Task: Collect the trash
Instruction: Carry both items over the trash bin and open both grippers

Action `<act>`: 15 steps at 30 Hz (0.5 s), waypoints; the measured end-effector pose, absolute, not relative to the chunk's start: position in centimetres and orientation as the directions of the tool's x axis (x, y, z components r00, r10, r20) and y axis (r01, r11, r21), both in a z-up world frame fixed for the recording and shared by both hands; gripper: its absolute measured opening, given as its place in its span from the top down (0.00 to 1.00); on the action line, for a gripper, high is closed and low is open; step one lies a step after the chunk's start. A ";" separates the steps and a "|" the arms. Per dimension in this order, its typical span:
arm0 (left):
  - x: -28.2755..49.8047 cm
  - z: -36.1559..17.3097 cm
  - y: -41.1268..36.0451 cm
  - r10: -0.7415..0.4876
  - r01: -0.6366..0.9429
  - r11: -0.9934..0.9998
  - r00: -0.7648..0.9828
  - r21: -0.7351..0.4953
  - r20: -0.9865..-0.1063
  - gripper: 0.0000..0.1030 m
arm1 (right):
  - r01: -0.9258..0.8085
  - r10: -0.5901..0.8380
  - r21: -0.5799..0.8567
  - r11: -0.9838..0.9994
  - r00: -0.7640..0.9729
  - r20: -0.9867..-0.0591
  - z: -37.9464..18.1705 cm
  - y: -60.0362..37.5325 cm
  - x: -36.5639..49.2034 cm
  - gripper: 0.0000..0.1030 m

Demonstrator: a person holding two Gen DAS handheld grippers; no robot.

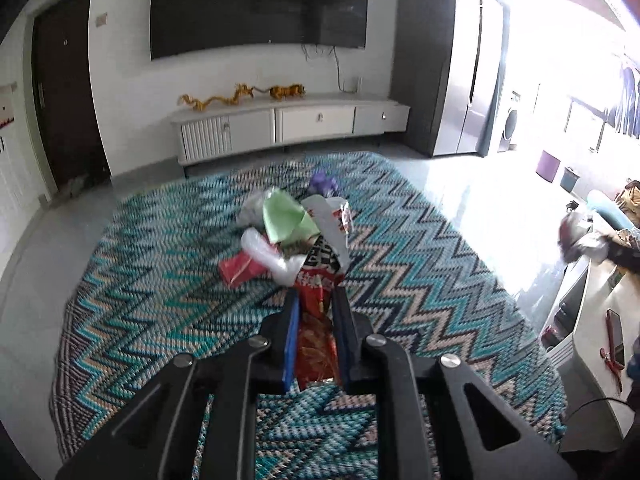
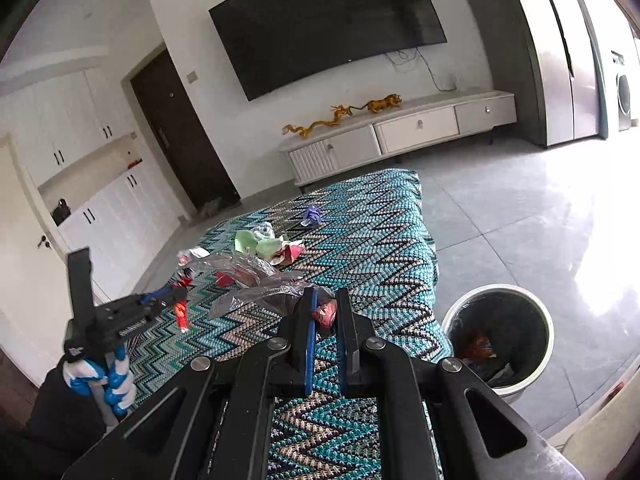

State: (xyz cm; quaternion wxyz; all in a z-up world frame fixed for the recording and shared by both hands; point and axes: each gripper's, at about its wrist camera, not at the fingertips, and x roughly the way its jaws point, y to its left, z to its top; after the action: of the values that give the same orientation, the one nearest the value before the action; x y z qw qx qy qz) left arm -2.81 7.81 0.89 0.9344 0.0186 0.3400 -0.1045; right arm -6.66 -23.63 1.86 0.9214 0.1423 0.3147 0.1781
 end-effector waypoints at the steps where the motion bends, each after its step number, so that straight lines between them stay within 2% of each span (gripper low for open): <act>1: -2.9 1.3 7.5 -0.185 0.211 0.977 0.750 -0.035 -0.635 0.86 | -0.236 0.419 0.380 0.894 0.741 -0.526 1.7 -24.1 -6.7 0.92; 10: -1.4 5.3 -0.6 -0.307 0.353 0.934 0.720 -0.053 -0.623 0.86 | -0.120 0.343 0.405 0.906 0.768 -0.540 0.0 -29.9 -6.2 0.92; 15: 0.9 5.0 -7.2 -0.391 0.456 0.886 0.649 -0.078 -0.652 0.86 | -0.018 0.268 0.401 0.916 0.771 -0.578 -1.5 -33.9 -4.7 0.92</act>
State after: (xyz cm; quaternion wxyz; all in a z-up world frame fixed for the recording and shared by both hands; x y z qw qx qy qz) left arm 0.90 -7.21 5.00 0.9068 0.0468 0.3477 -0.2336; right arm -4.67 -33.87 -1.48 0.9215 0.1901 0.3296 0.0776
